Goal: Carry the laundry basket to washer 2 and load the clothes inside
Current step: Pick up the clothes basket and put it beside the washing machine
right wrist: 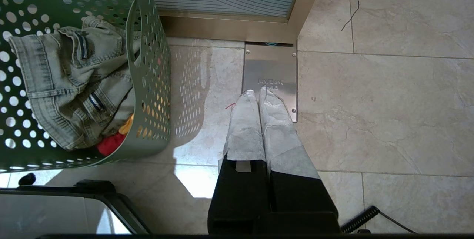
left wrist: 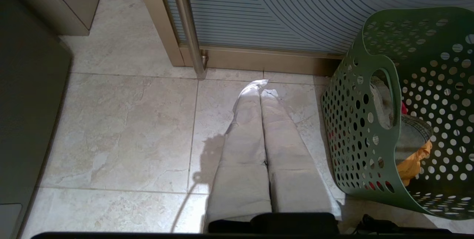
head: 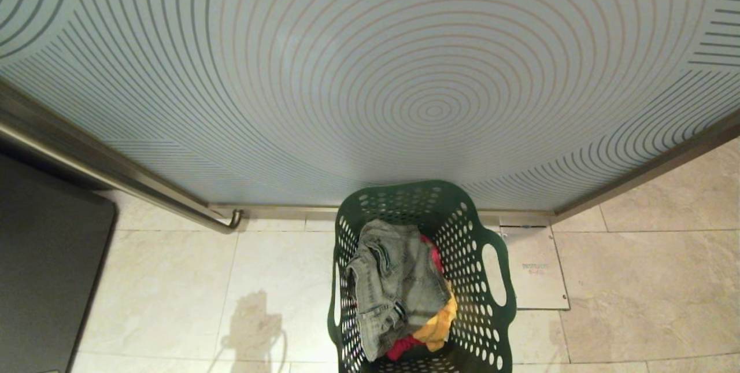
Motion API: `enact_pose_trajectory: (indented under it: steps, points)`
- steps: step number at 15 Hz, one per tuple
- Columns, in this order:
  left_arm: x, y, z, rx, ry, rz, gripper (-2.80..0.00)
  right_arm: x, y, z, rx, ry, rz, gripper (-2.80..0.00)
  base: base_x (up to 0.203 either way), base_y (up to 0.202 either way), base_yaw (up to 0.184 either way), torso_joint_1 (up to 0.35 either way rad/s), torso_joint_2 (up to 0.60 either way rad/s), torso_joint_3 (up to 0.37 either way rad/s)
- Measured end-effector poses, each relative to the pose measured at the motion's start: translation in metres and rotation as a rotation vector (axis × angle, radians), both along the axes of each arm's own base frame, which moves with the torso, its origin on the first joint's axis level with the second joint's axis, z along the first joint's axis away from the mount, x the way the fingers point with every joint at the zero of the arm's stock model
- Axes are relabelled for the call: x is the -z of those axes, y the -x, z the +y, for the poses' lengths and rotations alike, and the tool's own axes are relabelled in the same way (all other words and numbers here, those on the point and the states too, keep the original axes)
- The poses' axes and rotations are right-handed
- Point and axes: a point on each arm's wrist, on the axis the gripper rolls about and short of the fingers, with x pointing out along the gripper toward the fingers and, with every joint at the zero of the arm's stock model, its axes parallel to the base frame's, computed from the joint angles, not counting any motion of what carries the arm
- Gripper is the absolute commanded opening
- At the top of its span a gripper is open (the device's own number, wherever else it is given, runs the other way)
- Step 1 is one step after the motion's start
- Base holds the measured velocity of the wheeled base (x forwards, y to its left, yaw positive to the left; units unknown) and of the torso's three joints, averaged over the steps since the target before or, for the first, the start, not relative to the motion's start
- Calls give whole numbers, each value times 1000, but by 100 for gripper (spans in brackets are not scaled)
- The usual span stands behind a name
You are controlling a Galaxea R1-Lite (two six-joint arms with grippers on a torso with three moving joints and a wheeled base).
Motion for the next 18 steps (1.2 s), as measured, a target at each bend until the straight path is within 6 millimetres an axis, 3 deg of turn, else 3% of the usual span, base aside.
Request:
enact_pose_trajectory:
  steps: [18]
  points:
    - [0, 0, 0, 0, 11, -2, -280, 0, 0, -1, 29, -46, -1, -280, 0, 0, 0, 0, 0, 0]
